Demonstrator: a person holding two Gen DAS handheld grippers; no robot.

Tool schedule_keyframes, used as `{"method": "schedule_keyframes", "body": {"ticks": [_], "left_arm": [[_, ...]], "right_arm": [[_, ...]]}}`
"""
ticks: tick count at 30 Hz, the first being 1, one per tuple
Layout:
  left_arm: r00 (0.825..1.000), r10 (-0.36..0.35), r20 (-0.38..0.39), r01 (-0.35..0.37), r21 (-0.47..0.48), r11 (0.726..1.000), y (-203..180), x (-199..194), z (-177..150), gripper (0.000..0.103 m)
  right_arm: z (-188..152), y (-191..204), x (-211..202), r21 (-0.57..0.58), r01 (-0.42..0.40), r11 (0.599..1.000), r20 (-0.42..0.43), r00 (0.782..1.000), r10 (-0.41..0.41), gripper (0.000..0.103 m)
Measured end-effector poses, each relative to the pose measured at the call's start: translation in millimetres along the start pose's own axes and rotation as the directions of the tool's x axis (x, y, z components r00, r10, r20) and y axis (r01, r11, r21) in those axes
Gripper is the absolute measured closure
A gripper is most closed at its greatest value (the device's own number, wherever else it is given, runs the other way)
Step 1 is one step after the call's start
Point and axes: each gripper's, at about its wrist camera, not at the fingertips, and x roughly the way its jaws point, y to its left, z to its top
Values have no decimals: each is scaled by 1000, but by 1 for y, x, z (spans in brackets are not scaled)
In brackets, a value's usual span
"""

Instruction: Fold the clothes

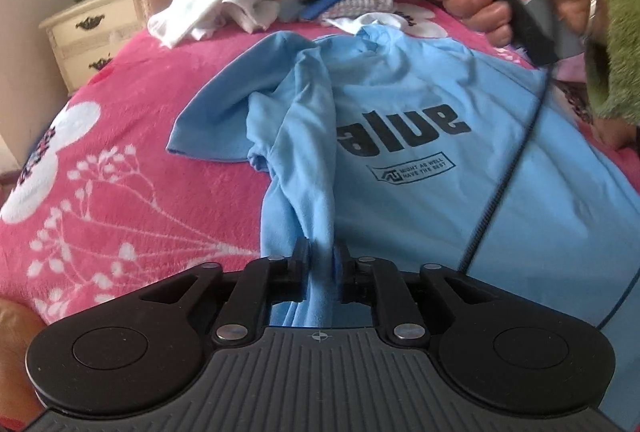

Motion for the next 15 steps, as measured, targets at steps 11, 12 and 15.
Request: {"method": "schedule_keyframes", "body": {"ticks": [11,12,15], "left_arm": [[1000,-4,-18,5,28,1000,-2,1,-6,86],[1000,-11,-14,11,23,1000,-1,0,-6,84],[1000,-24,-9,24,10,1000,1,-1,-6,82]], "right_arm": [[-11,102,91,-357,-107,928,-253,967,15,71],[-14,102,100,-363,-93,927,-264,964,-6,71],[-23,98,108,-361,-91,928,-281,959,-15,74]]}}
